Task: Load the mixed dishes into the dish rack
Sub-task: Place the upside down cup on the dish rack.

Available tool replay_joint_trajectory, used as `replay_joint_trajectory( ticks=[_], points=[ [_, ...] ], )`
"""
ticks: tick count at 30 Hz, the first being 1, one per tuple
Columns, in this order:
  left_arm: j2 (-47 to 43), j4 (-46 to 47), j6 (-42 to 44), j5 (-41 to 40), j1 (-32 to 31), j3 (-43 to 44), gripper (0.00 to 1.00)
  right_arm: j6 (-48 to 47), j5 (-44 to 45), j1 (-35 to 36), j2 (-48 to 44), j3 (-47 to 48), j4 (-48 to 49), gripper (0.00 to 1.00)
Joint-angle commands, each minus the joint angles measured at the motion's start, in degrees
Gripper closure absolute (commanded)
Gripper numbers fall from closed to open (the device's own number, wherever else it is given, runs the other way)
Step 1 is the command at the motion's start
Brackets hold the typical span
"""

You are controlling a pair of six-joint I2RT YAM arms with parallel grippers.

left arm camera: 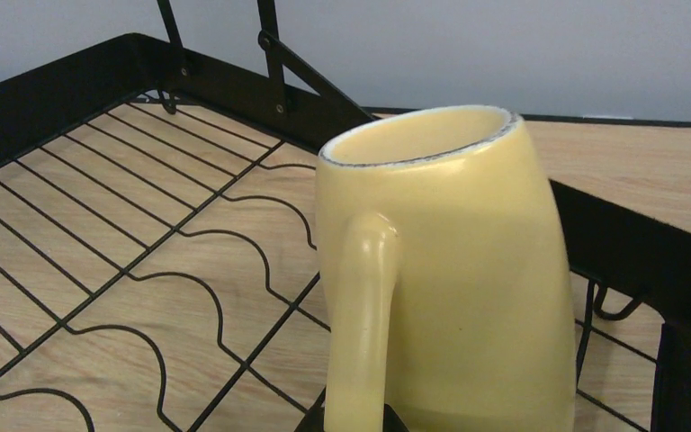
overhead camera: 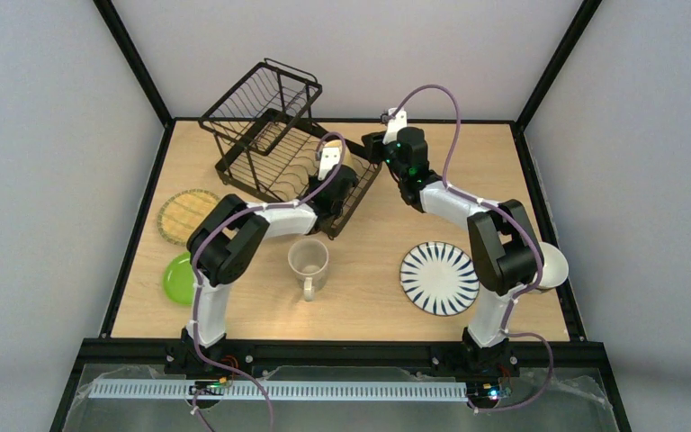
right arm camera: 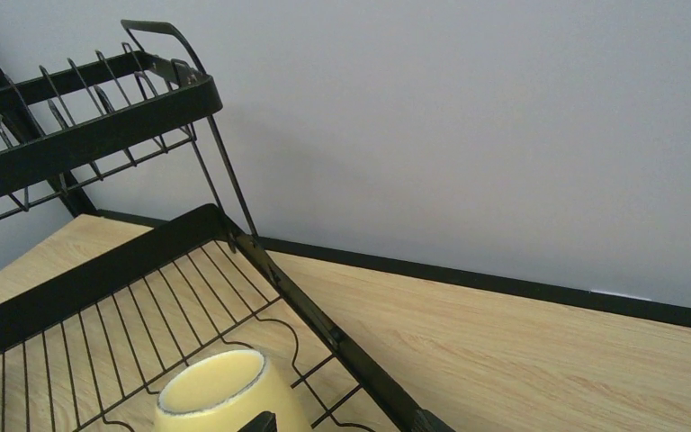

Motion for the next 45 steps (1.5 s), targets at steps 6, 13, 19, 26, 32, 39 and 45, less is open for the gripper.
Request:
replay_joint_trajectory(
  ticks=[6,13,19,26,32,39,45],
  points=[
    [1.14,-6.79,-1.08,-1.27,-1.99,1.89,0.82,0.51,-0.42,-0.19,0.57,-0.28,0.25,0.13],
    [1.40,-8.83,-1.01,-1.46,-2.42,3.09,0.81,0.66,-0.59,-0.19,0.66,-0.21,0.17,0.13],
    [1.90,-10.33,-1.06,-1.63,-2.62,3.62,0.78,1.40,-0.70,-0.19,1.16,-0.13,-0.50,0.13],
    [3.22,-12.16,-0.80,-2.05,-3.10,5.36,0.72,1.66,-0.63,-0.16,1.64,-0.93,-0.31,0.13],
    [5.18,-16.61,-0.38,-2.81,-3.50,9.21,0.69,2.03,-0.65,-0.19,2.06,-1.05,-0.26,0.13],
    [5.09,-17.93,-0.32,-2.68,-3.50,9.59,0.57,3.12,-0.75,-0.19,2.52,-1.05,-0.13,0.13],
    [4.83,-19.79,-1.52,-1.32,-3.50,9.04,0.41,3.26,-0.70,-0.19,2.57,-0.68,-0.65,0.13]
  ],
)
